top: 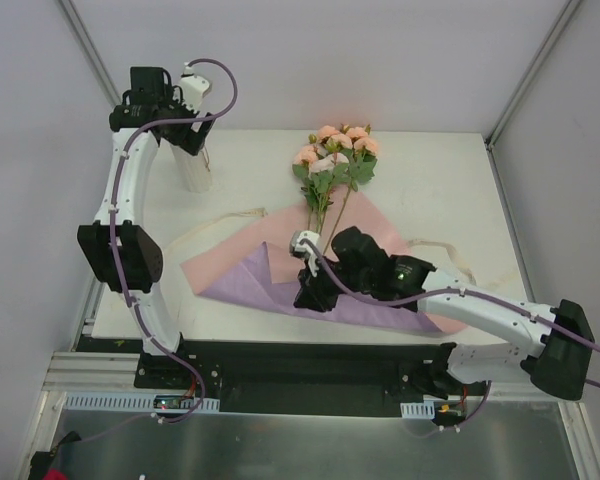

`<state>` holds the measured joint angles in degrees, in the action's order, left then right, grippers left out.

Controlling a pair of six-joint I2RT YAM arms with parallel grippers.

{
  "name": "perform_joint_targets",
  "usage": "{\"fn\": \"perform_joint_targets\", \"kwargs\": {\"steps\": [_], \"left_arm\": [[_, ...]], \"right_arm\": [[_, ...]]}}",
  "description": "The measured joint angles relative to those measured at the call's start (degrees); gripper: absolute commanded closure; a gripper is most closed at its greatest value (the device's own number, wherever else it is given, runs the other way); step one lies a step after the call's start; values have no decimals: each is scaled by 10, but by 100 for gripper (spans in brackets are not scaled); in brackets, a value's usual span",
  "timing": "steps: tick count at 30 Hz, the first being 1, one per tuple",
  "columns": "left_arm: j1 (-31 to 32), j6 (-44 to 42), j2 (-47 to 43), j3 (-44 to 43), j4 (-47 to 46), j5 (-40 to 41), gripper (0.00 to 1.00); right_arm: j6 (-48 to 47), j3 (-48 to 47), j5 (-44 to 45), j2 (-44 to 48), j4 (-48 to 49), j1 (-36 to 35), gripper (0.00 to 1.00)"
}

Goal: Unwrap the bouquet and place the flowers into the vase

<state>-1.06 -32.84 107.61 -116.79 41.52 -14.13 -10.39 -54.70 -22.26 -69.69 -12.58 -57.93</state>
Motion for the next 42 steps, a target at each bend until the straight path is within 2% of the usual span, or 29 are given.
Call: {"fn": "perform_joint_targets", "kwargs": {"steps": [3,5,6,8,13,14,15,17,18,20,23,25,27,29,32,34,37,38,40,42], "left_arm": [[7,-12,16,-19,5,12,8],[12,-17,22,-29,8,17,9],[16,-21,25,-33,9,19,9],[21,-26,30,-42,10,25,10],[26,-28,53,-68,12,28,14],[25,-27,61,-79,13,29,14],[25,-25,75,-95,12,32,18],[24,-23,88,-108,12,37,24],[24,-23,97,-116,12,40,31],[21,-20,109,-122,11,43,35],[21,-25,113,-121,15,43,35],[19,-29,113,-118,16,41,35],[14,-33,113,-117,17,37,40],[10,-38,113,-117,18,37,55],[5,-44,113,-117,18,38,69],[2,-47,113,-117,19,38,75],[-2,-52,113,-117,20,38,86],[-2,-54,114,-117,22,38,93],[-2,-58,115,-117,22,38,100],[-2,-58,115,-117,23,41,100]], "right_arm": [[10,7,22,12,-10,-58,78],[18,11,32,23,-13,-86,74],[24,14,40,31,-14,-101,67],[35,22,50,47,-14,-122,59],[60,43,75,92,-30,-174,58],[64,43,81,99,-34,-183,55],[68,42,99,106,-38,-192,44],[68,41,151,122,-54,-198,44],[65,38,174,127,-62,-189,42],[56,20,190,129,-75,-108,41],[45,-23,190,102,-71,66,39],[33,-55,178,71,-67,140,37],[19,-83,150,38,-63,188,36],[10,-97,117,12,-54,234,34],[3,-104,58,-30,-42,302,30],[2,-113,18,-67,-35,343,29],[3,-139,-55,-159,-26,404,26],[3,-150,-82,-195,-25,419,25],[3,-170,-133,-262,-21,442,23],[3,-179,-173,-311,-15,449,22]]}}
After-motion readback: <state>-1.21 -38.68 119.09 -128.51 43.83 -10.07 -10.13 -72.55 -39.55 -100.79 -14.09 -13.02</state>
